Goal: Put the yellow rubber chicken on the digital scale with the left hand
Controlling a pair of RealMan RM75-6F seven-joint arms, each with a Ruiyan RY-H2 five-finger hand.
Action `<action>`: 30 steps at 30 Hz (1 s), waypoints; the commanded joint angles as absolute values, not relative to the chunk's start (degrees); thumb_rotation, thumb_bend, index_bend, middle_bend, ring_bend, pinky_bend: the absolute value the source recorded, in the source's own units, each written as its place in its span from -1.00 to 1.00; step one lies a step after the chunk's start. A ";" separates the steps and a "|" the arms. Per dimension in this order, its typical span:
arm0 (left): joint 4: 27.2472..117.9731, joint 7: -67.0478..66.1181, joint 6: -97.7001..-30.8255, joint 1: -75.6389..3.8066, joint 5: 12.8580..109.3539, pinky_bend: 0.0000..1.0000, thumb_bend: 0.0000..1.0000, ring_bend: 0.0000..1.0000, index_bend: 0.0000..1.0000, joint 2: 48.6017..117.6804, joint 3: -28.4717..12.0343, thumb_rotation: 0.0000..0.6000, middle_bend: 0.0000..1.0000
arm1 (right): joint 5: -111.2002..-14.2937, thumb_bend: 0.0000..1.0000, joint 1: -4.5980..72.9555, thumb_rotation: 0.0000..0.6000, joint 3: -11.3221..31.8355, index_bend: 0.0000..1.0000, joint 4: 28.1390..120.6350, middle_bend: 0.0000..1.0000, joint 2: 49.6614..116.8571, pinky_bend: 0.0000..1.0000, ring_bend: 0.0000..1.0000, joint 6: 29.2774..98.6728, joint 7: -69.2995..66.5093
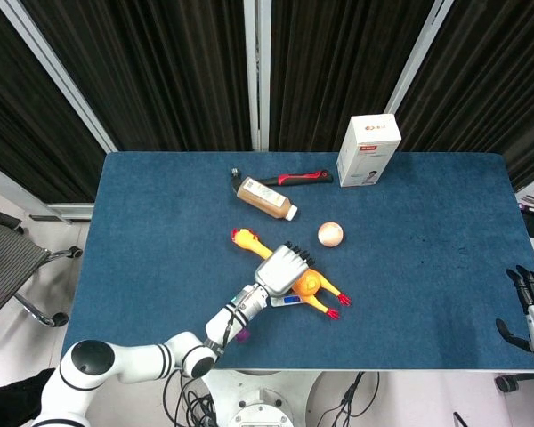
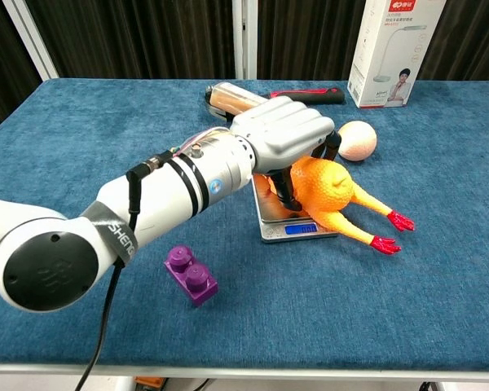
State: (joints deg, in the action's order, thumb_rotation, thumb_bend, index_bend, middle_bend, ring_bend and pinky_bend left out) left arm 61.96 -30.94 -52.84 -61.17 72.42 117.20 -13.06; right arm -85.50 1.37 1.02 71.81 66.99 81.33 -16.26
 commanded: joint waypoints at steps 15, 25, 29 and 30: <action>71.06 -37.02 -48.52 -61.15 67.60 -0.87 -0.63 -1.00 -0.97 110.44 -12.96 1.00 -0.84 | -85.88 -0.52 1.19 1.00 1.04 -1.00 72.93 -1.00 66.14 -1.00 -1.00 82.01 -15.87; 91.73 -47.20 -59.86 -52.45 63.06 -0.94 -0.63 -1.00 -0.97 95.53 -8.81 1.00 -0.84 | -86.73 -0.52 0.82 1.00 0.89 -1.00 74.31 -1.00 65.67 -1.00 -1.00 83.42 -14.79; 101.73 -45.82 -70.33 -44.14 67.14 -0.97 -0.65 -1.00 -0.97 85.13 -4.07 1.00 -0.84 | -87.72 -0.51 0.73 1.00 0.83 -1.00 75.25 -1.00 65.56 -1.00 -1.00 84.66 -13.74; 103.10 -44.83 -72.42 -42.33 68.71 -0.97 -0.66 -1.00 -0.97 82.77 -2.85 1.00 -0.84 | -88.00 -0.51 0.75 1.00 0.83 -1.00 75.59 -1.00 65.52 -1.00 -1.00 84.93 -13.58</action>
